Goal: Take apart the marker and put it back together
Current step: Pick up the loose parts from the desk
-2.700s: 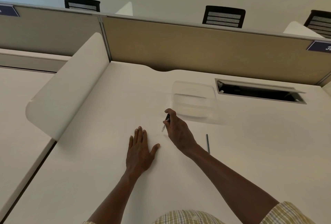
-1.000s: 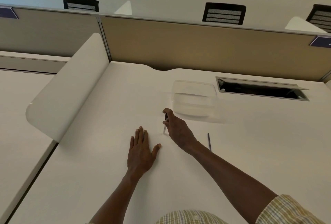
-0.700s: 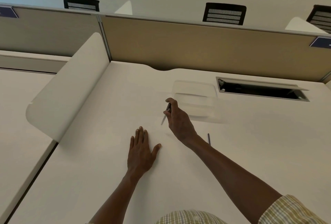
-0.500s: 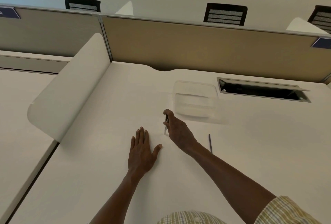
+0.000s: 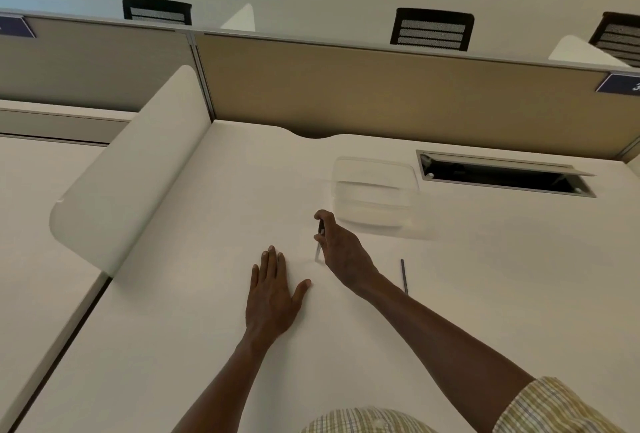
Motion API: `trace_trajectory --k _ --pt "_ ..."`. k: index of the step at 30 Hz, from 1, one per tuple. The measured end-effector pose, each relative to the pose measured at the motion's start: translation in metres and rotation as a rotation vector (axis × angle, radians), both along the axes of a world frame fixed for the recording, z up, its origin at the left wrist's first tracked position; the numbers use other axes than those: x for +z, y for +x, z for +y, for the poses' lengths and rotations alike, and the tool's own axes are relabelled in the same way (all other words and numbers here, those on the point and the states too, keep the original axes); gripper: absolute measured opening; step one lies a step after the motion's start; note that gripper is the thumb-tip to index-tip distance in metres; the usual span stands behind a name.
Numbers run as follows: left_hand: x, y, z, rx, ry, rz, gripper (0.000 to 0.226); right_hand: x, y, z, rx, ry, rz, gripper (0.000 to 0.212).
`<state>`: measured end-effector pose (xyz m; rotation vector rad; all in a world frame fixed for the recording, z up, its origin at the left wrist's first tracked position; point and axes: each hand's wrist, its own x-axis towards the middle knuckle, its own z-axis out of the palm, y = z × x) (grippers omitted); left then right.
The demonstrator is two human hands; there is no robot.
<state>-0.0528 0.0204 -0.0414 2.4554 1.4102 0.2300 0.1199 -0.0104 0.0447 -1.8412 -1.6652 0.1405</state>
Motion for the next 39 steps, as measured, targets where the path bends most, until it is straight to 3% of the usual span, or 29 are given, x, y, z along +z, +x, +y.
trace_trajectory --k 9,26,39 --pt "0.0 0.0 -0.001 0.0 0.009 -0.006 0.087 0.002 -0.003 0.0 0.025 -0.053 -0.007 0.037" --pt "0.003 0.0 0.0 0.008 -0.01 -0.02 0.088 0.048 0.01 0.005 -0.006 0.094 0.026 0.056" --pt "0.003 0.0 -0.001 0.017 -0.032 -0.033 0.09 0.077 0.005 0.002 0.004 0.211 0.001 0.052"
